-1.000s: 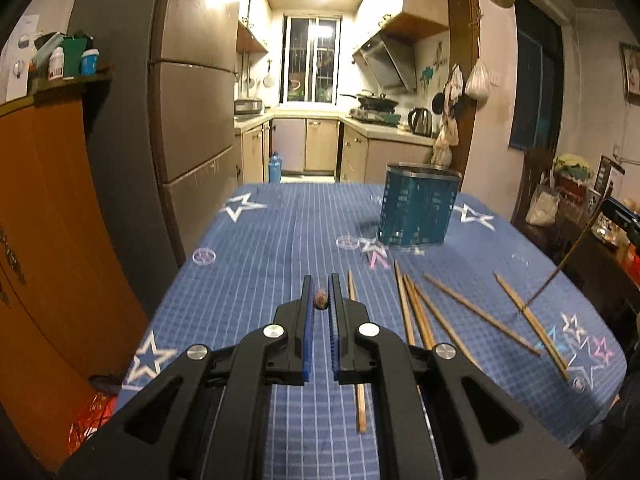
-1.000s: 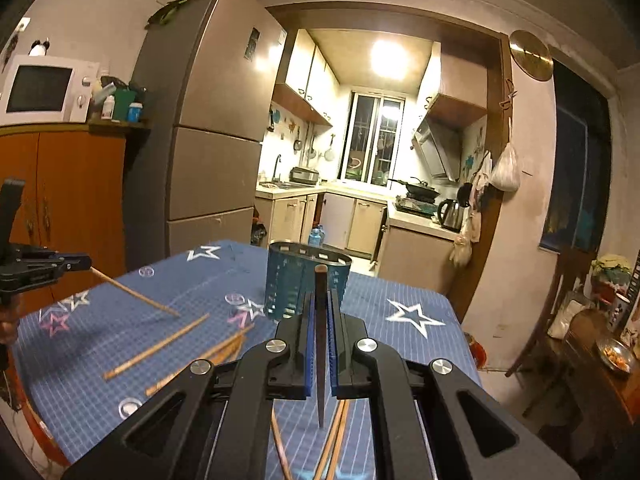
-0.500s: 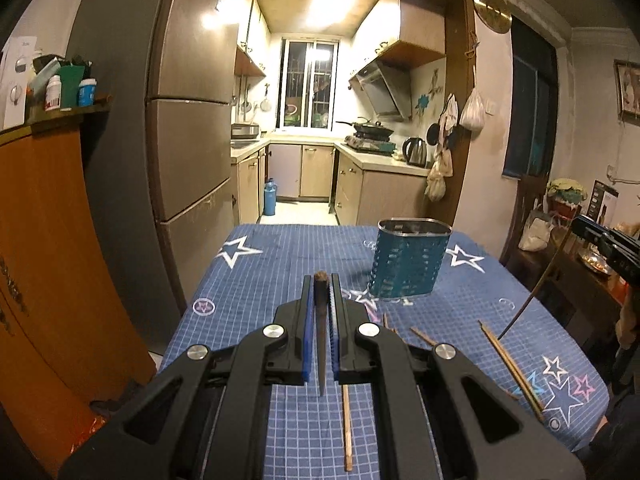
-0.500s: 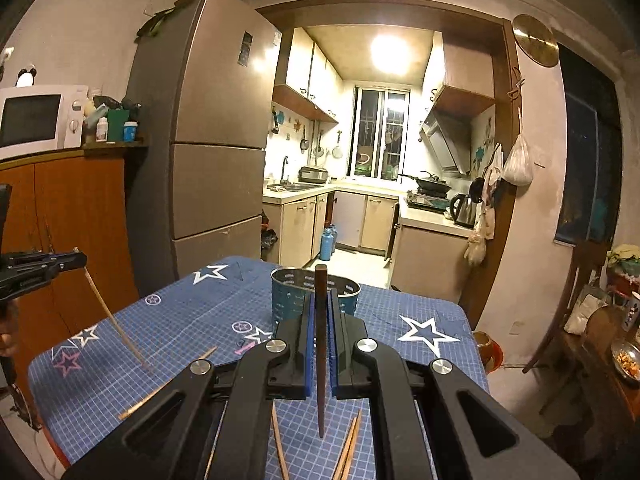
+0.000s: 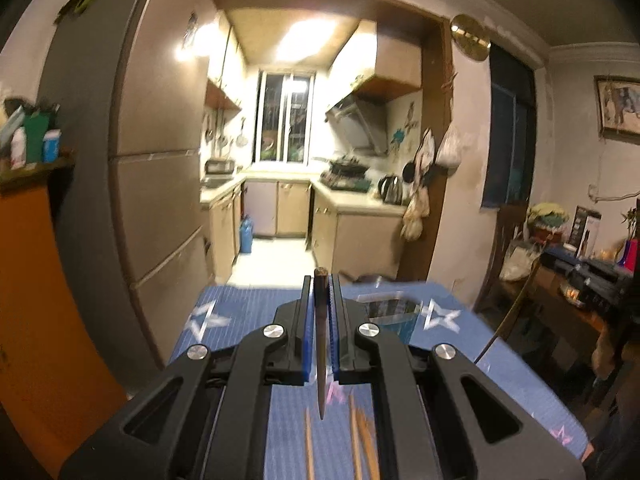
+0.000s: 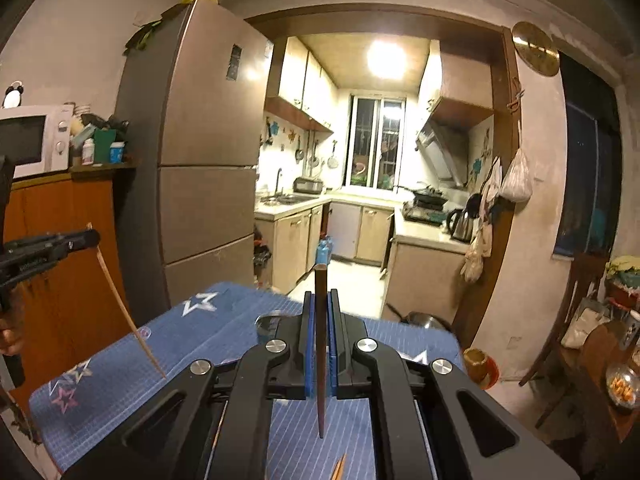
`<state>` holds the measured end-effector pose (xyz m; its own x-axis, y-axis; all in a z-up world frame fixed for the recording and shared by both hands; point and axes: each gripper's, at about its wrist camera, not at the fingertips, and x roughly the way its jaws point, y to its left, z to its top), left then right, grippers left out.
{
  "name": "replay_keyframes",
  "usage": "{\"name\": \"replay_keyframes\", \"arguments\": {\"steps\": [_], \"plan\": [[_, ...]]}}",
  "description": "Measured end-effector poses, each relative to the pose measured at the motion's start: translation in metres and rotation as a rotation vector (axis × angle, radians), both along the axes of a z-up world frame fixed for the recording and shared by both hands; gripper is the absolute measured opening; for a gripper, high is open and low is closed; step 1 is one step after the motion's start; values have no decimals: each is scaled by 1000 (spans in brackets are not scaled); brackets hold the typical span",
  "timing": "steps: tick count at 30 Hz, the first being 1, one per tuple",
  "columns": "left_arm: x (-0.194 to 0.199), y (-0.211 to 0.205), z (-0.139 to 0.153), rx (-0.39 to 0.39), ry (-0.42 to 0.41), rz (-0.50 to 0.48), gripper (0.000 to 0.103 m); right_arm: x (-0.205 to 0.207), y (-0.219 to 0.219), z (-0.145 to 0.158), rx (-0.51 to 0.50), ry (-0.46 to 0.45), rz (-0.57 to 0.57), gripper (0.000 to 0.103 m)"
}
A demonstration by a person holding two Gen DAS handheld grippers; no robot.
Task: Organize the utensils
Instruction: 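Lift both held chopsticks and carry them over the teal mesh holder, then lower the chopsticks into the teal holder and open both tools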
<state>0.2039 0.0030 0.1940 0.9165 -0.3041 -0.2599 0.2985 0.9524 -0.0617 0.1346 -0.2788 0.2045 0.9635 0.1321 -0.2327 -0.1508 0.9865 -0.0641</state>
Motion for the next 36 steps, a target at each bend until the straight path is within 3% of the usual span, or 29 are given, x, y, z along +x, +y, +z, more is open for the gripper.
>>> {"name": "replay_keyframes", "arguments": {"steps": [9,18,26,36], "plan": [[62,-67,54,-24,-128,-82,5,69,-11,40,66,-49,-23,7],[140,-114,18,12,-102,-98,5,150,-6,26,100,-20,-12,7],[182,-110,-24,8,-15,-80,5,196,5,6,121,6,4,7],[202,-96,-35,-15,25,-76,5,198,6,55,148,-80,24,7]]}}
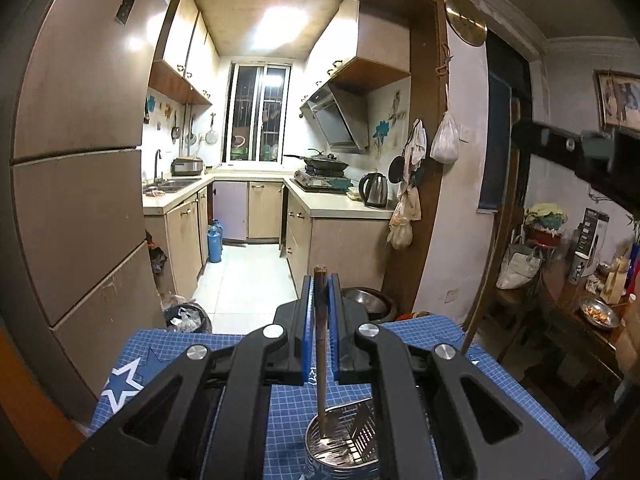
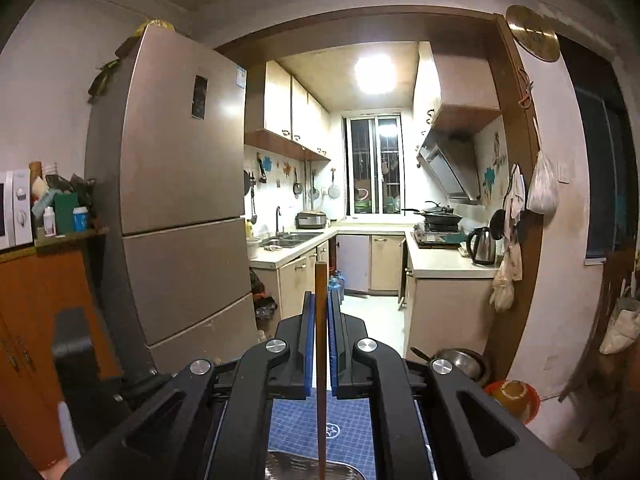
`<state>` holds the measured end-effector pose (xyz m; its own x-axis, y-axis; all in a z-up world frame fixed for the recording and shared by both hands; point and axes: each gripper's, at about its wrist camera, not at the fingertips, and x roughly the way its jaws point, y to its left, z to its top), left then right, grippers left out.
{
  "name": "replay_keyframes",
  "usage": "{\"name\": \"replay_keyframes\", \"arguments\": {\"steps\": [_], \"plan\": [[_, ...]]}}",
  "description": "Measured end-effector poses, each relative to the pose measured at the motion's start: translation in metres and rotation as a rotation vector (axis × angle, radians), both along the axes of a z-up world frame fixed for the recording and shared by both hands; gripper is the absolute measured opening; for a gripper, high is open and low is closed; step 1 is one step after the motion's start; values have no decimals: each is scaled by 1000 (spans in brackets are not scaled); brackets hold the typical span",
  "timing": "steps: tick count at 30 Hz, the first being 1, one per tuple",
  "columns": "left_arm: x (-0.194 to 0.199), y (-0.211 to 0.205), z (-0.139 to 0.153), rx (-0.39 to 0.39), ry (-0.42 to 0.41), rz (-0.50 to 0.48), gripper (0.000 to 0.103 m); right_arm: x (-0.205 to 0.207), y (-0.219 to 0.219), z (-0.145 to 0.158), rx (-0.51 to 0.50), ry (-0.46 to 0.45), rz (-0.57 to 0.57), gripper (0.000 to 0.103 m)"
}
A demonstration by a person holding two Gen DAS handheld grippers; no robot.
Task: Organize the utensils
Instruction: 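Lower the chopsticks into the teal holder and open both tools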
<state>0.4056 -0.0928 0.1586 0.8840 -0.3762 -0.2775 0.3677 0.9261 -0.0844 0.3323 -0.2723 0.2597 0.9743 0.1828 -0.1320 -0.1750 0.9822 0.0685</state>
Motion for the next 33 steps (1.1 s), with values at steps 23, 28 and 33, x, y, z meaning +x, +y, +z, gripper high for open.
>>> {"name": "replay_keyframes", "arguments": {"steps": [23,28,33], "plan": [[-36,34,-32,1,34,60,9,-43,-29,-122,49,107,-59,78],[-85,73,-7,-39,-41,61,9,-139,-49,-106,-14,-65,-139,84],[-154,102,15,-34,-152,51,9,-240,-65,-98,-38,-259,-209,100]]}}
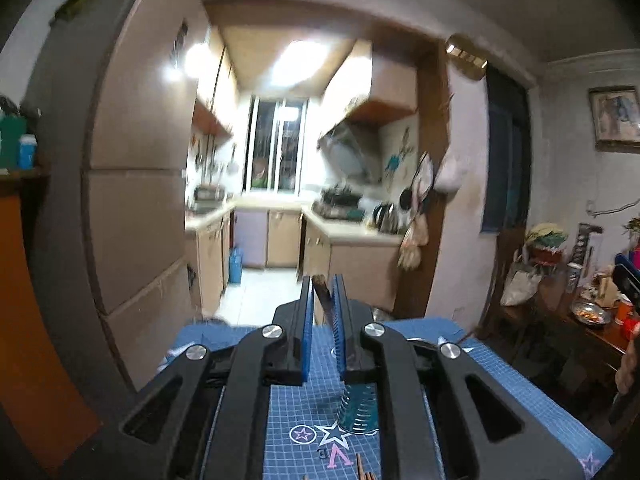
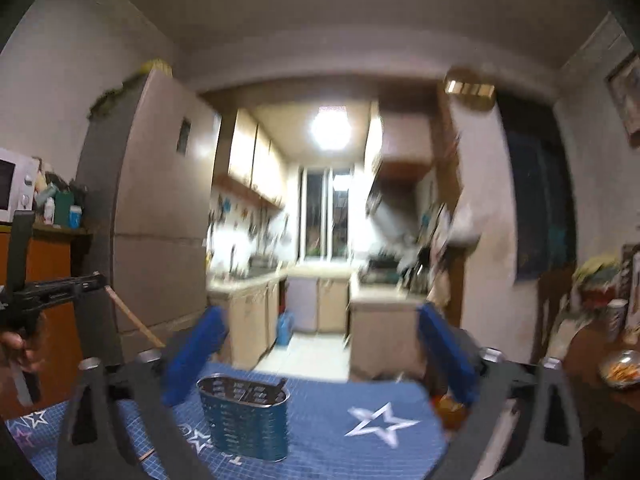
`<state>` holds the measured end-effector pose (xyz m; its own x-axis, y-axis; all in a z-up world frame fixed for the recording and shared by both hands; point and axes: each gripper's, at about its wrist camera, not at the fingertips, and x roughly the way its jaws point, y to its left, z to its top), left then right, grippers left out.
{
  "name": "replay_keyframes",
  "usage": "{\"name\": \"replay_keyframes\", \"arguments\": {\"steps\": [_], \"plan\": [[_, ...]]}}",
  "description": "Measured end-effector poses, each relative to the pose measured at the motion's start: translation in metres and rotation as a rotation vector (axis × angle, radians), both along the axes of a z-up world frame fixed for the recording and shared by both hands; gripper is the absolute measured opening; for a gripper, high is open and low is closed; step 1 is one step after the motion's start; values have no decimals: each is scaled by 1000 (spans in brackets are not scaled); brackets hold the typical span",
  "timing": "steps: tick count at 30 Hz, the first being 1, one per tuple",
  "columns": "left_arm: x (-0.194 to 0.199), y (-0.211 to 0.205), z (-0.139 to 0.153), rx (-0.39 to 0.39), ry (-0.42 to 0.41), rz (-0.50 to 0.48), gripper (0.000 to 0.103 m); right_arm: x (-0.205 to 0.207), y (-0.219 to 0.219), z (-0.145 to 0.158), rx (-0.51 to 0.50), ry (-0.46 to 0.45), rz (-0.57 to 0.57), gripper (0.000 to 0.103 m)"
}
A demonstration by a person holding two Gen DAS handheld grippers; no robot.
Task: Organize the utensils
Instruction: 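Lower the chopsticks into the teal holder and open both tools, then withdraw both open tools from the holder back over the table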
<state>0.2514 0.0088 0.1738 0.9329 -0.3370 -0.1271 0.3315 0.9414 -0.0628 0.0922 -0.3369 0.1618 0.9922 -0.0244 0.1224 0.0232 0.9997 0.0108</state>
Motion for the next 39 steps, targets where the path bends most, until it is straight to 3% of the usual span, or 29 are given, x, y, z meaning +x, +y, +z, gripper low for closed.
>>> {"name": "replay_keyframes", "arguments": {"steps": [3,4,7,9,12,14,18,20,22,23,25,26,29,33,39], "plan": [[-12,-4,13,14,-64,-56,9,-29,-11,2,36,-5,20,100],[-1,-13,16,28,-55,-101,9,-32,-12,2,46,2,27,100],[39,-47,28,50,9,-114,0,-39,-7,-6,49,41,52,100],[43,-68,51,84,-44,-106,0,-47,-1,-18,52,72,65,100],[21,-64,61,164,-120,-33,0,-64,8,-44,-12,129,58,100],[11,-50,32,273,-75,10,0,-74,12,-66,-54,163,39,100],[1,-20,-71,505,210,86,0,-85,20,-104,-114,236,0,100],[-24,1,-118,542,346,59,0,-90,22,-125,-104,286,5,100],[-59,14,-152,584,413,33,3,-95,21,-137,-52,320,22,100],[-74,20,-165,576,442,23,7,-95,20,-140,-26,340,26,100],[-95,33,-186,530,521,-7,41,-96,20,-150,33,398,42,100],[-103,34,-193,518,541,-19,45,-96,24,-151,36,409,44,100],[-123,30,-218,512,582,-56,45,-98,38,-153,3,434,58,100],[-129,36,-233,431,647,-57,45,-107,57,-157,-34,431,88,100],[-126,29,-246,428,655,-76,44,-115,74,-170,-80,474,96,100]]}}
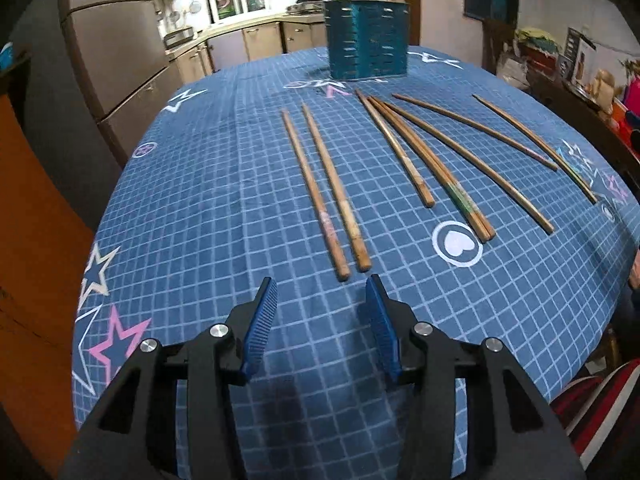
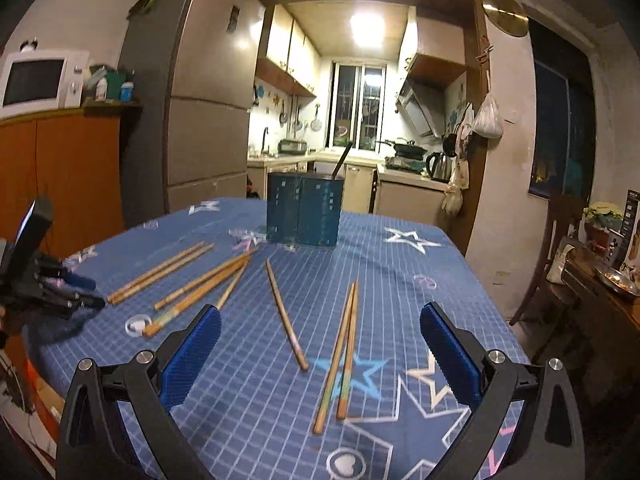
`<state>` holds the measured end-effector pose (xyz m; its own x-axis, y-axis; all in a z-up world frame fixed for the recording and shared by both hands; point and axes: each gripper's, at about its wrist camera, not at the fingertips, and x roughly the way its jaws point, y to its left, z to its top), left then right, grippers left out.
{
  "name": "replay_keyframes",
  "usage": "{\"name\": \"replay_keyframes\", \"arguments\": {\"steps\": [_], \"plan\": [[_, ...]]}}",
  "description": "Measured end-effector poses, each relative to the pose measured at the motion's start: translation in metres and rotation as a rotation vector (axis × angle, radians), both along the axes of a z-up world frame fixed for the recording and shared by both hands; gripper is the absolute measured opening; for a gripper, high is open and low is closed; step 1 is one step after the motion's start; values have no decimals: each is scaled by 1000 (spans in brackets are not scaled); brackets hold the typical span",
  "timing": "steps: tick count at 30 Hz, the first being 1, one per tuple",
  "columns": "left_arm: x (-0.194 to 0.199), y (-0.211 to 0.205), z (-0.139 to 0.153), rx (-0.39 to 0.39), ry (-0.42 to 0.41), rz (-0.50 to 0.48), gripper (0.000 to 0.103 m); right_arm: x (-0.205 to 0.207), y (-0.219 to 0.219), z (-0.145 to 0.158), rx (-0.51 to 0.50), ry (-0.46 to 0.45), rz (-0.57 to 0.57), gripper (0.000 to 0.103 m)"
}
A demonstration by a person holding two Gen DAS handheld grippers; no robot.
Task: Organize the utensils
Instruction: 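Withdraw both open tools from the holder back over the table, then close the left tool on another wooden chopstick on the table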
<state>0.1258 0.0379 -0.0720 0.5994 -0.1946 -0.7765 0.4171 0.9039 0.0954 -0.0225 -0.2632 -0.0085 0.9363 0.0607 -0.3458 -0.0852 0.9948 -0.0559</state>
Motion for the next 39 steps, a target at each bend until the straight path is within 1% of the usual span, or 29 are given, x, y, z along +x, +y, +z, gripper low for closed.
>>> {"name": "replay_keyframes", "arguments": {"steps": [2,3,4,6,8,9,11,13,14,15,16,17,18,20,23,25,26,27,28,30,32,37,39], "plan": [[4,-3,-3,-8,-6,3,44,-2,1,-4,-1,11,5,100],[5,-2,-4,-20,-5,12,42,-4,2,-6,4,16,11,100],[9,-1,-5,-36,-1,24,36,-5,4,-8,6,23,16,100],[13,-2,-7,-39,-15,31,30,-7,8,-8,-2,19,13,99],[15,-1,-6,-33,-34,35,26,-11,10,-7,-19,3,8,99],[16,-1,-7,-36,-40,35,22,-12,12,-6,-23,-8,9,98],[16,-2,-7,-38,-46,32,18,-13,12,-2,-13,-20,15,96],[14,-4,-7,-31,-54,18,12,-14,12,0,21,-22,26,96],[12,-4,-7,-25,-63,14,12,-14,11,1,33,-24,25,95],[10,-4,-7,-22,-70,13,12,-14,10,1,50,-23,27,88],[10,-3,-7,-31,-68,16,12,-13,9,0,68,-6,36,85],[12,-1,-7,-41,-62,25,12,-11,8,-1,80,8,40,79],[16,-1,-6,-48,-56,39,12,-8,7,-3,101,33,47,75],[16,-2,-7,-43,-58,38,9,-4,4,-5,146,70,68,73],[15,-3,-8,-27,-70,42,7,-3,-13,-7,306,93,63,73],[15,-2,-8,-36,-70,56,5,-2,-27,-14,407,128,57,74],[16,-1,-7,-34,-76,71,5,0,-32,-18,433,151,51,76],[15,1,-5,-41,-85,77,5,1,-38,-24,461,179,42,76],[13,3,-1,-65,-100,80,5,0,-42,-28,473,187,37,76],[8,8,10,-106,-140,85,5,-4,-44,-30,466,178,30,76],[4,13,25,-135,-192,101,5,-9,-45,-29,457,151,35,76],[5,21,60,-170,-285,139,5,-13,-46,-21,372,100,17,76],[7,22,70,-170,-317,147,5,-14,-46,-19,346,85,17,76]]}}
